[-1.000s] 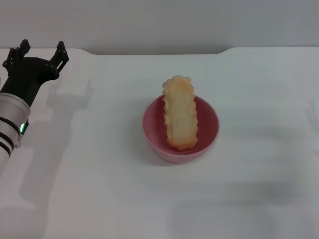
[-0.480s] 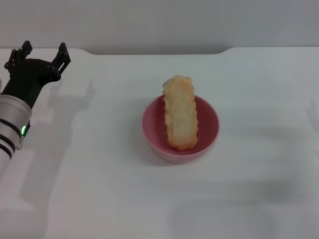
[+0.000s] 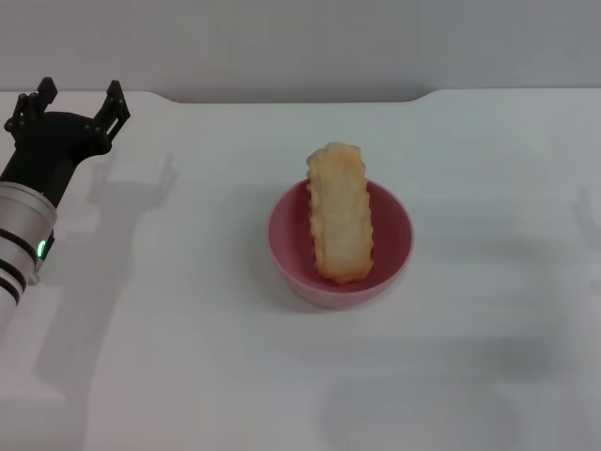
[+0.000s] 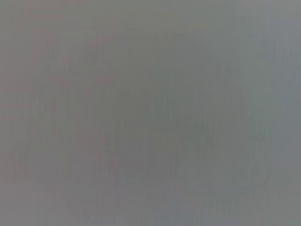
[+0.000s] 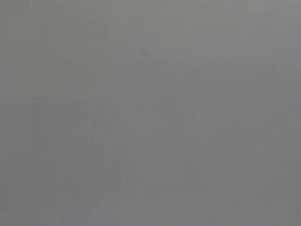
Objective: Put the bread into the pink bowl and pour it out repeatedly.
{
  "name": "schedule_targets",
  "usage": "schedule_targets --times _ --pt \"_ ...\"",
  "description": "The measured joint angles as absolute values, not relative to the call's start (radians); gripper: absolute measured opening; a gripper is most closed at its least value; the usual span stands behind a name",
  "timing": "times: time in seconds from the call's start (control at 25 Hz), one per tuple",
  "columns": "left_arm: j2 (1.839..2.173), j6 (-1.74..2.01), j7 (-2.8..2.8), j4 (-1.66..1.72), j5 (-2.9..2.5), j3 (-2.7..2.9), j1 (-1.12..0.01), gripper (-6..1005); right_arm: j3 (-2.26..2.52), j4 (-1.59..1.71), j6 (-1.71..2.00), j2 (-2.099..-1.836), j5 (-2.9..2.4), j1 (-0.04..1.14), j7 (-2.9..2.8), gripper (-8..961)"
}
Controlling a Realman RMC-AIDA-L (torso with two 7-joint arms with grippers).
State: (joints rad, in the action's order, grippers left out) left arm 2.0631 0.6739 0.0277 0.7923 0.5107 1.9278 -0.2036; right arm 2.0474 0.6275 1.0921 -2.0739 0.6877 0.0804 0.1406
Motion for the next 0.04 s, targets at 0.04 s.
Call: schedule_targets --times 0.04 --pt "2.063 0.674 0.028 0.792 0.511 1.928 -0.204 849 2.047 0.625 1.092 -2.074 0.688 0.081 0.141 798"
